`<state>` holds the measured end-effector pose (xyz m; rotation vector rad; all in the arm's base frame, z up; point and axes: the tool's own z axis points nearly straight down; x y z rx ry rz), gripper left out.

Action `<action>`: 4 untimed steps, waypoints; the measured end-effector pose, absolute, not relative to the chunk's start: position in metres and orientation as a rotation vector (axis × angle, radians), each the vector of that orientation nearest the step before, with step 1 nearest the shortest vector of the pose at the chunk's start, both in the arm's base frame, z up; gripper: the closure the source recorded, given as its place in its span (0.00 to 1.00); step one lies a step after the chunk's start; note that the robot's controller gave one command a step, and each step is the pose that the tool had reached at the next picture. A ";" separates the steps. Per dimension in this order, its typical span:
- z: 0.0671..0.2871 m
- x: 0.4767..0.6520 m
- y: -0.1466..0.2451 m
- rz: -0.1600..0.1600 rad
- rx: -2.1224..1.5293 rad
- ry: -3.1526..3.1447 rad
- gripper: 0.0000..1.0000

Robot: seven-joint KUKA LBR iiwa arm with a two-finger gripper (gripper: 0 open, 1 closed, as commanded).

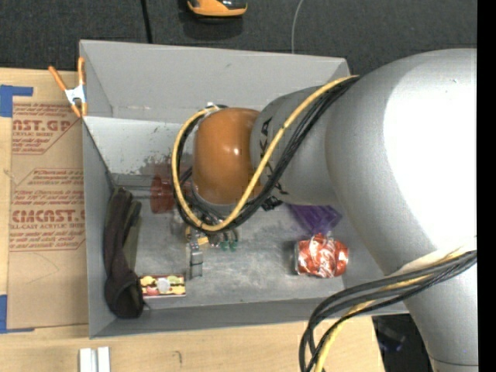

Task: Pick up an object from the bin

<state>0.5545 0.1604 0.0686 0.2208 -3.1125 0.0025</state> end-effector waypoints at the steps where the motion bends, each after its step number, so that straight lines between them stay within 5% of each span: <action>1: 0.112 0.553 0.142 -0.003 0.217 -3.136 1.00; 2: 0.112 0.553 0.142 -0.003 0.216 -3.136 0.00; 4: 0.091 0.564 0.115 -0.003 0.330 -3.127 0.00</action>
Offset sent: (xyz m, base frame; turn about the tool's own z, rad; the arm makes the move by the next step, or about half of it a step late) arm 0.0000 0.0000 0.0000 0.0000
